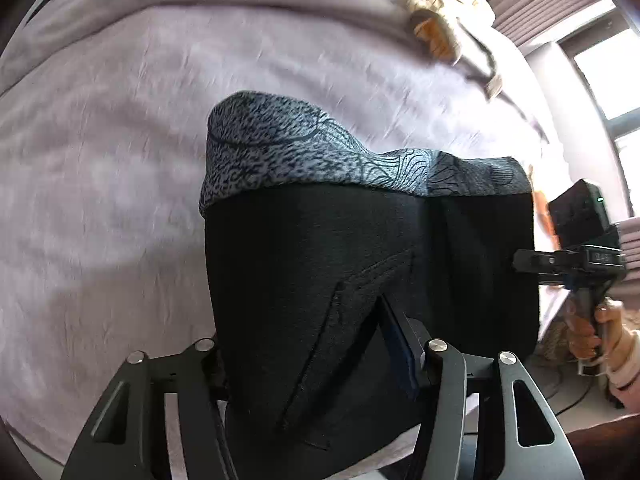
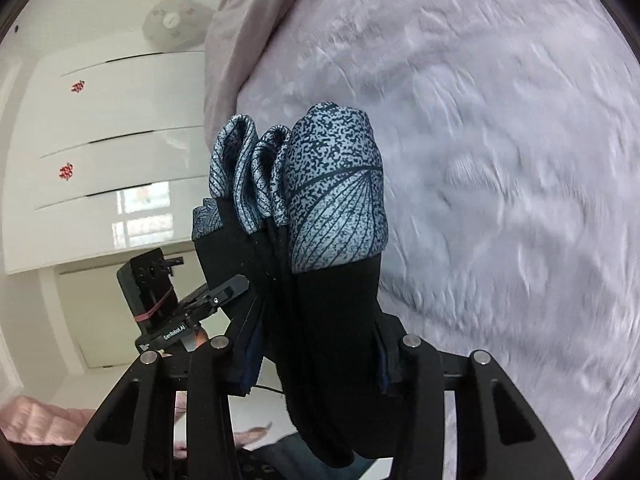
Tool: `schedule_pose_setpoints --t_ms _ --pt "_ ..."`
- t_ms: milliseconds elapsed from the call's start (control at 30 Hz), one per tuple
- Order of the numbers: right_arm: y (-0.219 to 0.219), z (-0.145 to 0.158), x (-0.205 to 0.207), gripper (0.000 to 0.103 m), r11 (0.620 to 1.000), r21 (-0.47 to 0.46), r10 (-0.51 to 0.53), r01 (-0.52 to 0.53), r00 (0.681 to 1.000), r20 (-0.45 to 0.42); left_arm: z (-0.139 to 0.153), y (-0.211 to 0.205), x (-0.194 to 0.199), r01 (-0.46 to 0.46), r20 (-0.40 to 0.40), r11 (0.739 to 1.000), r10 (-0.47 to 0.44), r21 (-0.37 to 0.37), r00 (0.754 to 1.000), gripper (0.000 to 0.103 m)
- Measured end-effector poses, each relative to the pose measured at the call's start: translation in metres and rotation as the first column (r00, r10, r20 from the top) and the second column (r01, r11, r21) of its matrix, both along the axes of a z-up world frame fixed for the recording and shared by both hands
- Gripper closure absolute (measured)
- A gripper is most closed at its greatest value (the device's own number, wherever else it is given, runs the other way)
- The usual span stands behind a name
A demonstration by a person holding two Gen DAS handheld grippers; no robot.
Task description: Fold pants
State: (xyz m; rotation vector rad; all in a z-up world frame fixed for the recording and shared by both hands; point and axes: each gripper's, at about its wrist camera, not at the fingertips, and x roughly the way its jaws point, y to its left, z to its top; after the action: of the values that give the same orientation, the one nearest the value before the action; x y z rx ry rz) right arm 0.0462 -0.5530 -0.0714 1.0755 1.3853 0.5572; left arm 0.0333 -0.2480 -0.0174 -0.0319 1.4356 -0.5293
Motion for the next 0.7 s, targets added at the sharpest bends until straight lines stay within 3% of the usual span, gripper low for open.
schedule_pose_setpoints --t_ms 133,200,233,267,367,433,500,567,633,700 --pt "0.008 -0.022 -0.011 0.055 0.988 -0.147 0.036 -0.043 0.998 -0.047 -0.033 0.003 -0.005 -0.030 0.052 0.994 0.025 0.108 0.998 0.016" --pt "0.013 -0.029 -0.011 0.041 0.962 -0.263 0.057 -0.070 0.997 -0.056 -0.042 0.006 0.000 -0.059 0.054 0.989 0.053 0.132 0.997 0.004" --pt "0.015 -0.030 -0.011 0.029 0.941 -0.329 0.065 -0.081 0.996 -0.061 -0.044 0.008 0.002 -0.072 0.038 0.989 0.068 0.131 0.997 0.003" --pt "0.017 -0.028 -0.010 0.025 0.922 -0.375 0.077 -0.096 0.995 -0.065 -0.044 0.007 0.004 -0.077 0.032 0.988 0.073 0.136 0.997 0.003" --pt "0.026 -0.014 -0.012 0.024 0.882 -0.454 0.109 -0.127 0.992 -0.065 -0.022 0.007 0.002 -0.097 0.081 0.971 0.081 0.220 0.993 0.003" --pt "0.026 0.000 -0.015 0.024 0.838 -0.527 0.119 -0.140 0.990 -0.074 -0.003 0.013 -0.001 -0.125 0.113 0.970 0.103 0.209 0.988 0.003" --pt "0.019 0.020 -0.020 0.034 0.826 -0.555 0.091 -0.099 0.995 -0.042 0.022 0.013 -0.001 -0.139 0.166 0.976 0.111 0.167 0.980 0.003" --pt "0.008 0.041 -0.020 0.077 0.842 -0.537 0.061 -0.040 0.998 0.021 0.035 0.002 0.003 -0.121 0.212 0.980 0.086 0.155 0.974 0.003" --pt "0.001 0.052 -0.013 0.086 0.853 -0.522 0.055 -0.006 0.995 0.078 0.033 -0.004 0.010 -0.101 0.217 0.984 0.067 0.149 0.974 0.003" --pt "0.011 0.059 -0.004 0.087 0.850 -0.526 0.084 -0.011 0.990 0.114 0.019 -0.016 0.016 -0.087 0.211 0.984 0.054 0.153 0.976 0.003"
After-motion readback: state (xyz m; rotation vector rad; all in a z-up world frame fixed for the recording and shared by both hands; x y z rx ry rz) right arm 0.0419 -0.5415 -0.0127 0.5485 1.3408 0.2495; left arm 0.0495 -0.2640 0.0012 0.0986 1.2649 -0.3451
